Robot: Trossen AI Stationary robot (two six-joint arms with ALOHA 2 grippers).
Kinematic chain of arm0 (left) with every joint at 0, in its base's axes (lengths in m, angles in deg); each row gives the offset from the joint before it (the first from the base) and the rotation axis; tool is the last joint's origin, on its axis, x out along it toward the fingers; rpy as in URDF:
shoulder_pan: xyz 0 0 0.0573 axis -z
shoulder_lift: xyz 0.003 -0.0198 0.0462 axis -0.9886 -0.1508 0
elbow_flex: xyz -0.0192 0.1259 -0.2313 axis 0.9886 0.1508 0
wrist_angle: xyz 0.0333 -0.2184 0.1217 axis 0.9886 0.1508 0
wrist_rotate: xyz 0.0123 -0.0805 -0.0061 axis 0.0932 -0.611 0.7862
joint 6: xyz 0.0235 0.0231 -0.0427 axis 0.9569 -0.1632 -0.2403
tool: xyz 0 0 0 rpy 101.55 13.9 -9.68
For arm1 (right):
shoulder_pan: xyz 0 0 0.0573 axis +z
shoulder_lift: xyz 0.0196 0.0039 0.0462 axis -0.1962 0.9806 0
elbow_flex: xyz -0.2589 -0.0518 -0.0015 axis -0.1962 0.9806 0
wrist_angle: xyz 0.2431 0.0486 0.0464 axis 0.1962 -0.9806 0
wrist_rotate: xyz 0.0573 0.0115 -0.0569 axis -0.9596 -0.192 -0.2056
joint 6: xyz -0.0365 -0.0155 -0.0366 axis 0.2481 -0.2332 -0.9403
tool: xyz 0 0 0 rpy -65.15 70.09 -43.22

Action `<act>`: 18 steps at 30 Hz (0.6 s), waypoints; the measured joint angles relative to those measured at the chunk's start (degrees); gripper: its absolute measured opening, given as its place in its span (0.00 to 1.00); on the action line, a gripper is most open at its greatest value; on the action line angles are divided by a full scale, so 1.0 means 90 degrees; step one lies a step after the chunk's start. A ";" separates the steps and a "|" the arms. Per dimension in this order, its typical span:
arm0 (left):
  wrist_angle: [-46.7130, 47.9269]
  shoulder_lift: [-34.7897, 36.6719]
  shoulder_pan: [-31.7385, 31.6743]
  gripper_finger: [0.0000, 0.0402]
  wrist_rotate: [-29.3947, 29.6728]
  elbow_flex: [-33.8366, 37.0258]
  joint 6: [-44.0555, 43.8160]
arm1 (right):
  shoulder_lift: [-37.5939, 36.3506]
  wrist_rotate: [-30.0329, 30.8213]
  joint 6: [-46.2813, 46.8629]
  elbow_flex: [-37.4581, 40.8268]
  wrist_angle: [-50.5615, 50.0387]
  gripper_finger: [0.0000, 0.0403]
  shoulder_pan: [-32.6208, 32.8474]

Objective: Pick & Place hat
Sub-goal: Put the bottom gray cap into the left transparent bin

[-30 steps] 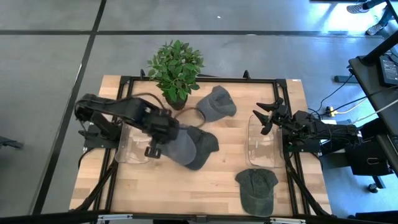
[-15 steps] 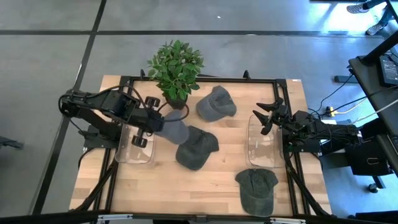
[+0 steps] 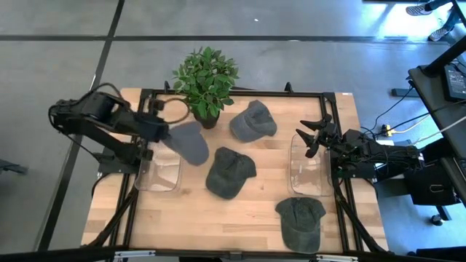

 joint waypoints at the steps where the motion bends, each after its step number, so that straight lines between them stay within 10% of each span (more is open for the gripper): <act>1: -0.0002 0.0062 -0.0002 0.01 0.0013 0.0003 -0.0027 | 0.0000 0.0002 -0.0014 0.0000 0.0000 0.52 0.0002; 18: -0.0009 0.1161 -0.0765 0.01 0.0054 0.1499 0.0381 | -0.0002 0.0002 0.0009 0.0000 -0.0095 0.52 0.0002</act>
